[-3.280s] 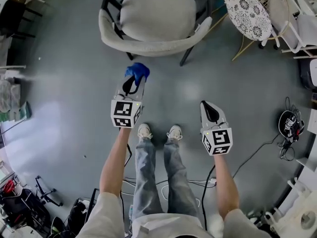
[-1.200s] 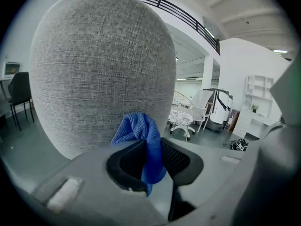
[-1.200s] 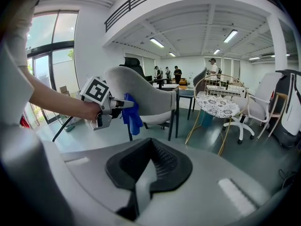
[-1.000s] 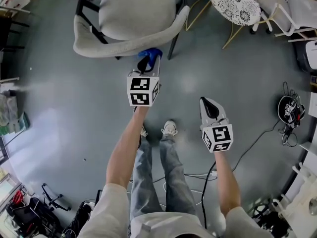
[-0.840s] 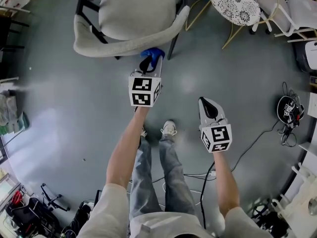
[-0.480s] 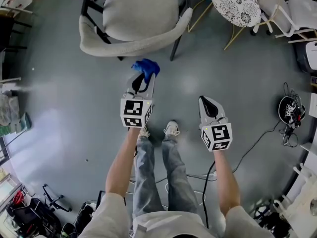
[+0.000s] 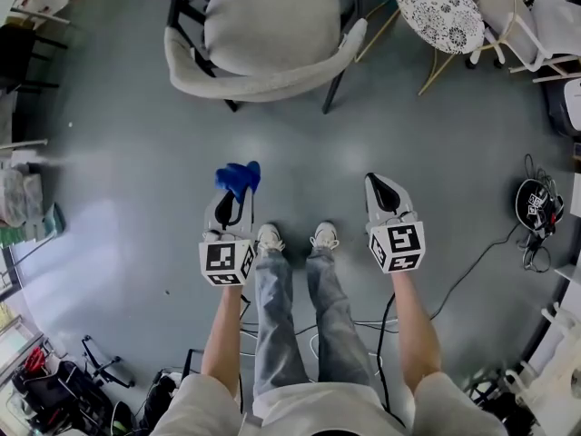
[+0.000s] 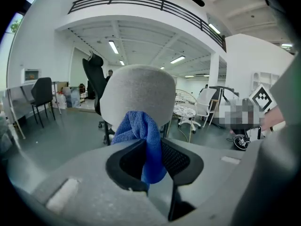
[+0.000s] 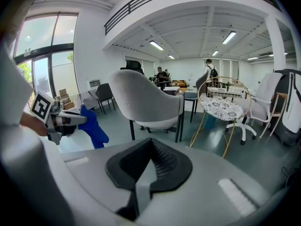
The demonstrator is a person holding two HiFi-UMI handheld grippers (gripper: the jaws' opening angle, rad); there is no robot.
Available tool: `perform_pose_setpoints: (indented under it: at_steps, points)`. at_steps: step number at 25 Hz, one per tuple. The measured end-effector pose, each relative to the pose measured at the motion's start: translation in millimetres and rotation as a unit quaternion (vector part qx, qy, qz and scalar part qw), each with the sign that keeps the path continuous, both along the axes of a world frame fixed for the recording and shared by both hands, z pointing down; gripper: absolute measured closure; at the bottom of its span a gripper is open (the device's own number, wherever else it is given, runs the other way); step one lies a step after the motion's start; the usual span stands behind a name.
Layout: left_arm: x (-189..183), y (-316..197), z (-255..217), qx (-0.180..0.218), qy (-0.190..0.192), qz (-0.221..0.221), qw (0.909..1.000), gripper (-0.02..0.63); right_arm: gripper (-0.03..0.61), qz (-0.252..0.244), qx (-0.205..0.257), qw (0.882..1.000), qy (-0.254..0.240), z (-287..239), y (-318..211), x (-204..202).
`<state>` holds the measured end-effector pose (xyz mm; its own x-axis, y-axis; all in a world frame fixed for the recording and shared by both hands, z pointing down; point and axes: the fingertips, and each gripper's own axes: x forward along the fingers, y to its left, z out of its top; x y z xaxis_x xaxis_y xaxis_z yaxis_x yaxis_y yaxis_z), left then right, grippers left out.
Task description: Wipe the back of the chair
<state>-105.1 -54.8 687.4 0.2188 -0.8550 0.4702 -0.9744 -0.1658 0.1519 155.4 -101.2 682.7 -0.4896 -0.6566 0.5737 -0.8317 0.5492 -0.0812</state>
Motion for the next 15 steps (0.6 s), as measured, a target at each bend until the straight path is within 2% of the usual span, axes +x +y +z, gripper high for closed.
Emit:
perform_pose_setpoints:
  at_steps: [3, 7, 15]
  points:
    - [-17, 11, -5, -0.003, 0.000, -0.019, 0.9998, 0.525, 0.577, 0.001, 0.003, 1.000, -0.003, -5, 0, -9]
    - [-23, 22, -25, -0.004, -0.002, -0.021, 0.9998, 0.525, 0.577, 0.004, 0.002, 1.000, -0.004, -21, 6, -16]
    - [-48, -4, -101, 0.035, -0.006, -0.035, 0.9988, 0.525, 0.577, 0.031, 0.038, 0.999, -0.022, -92, -14, -23]
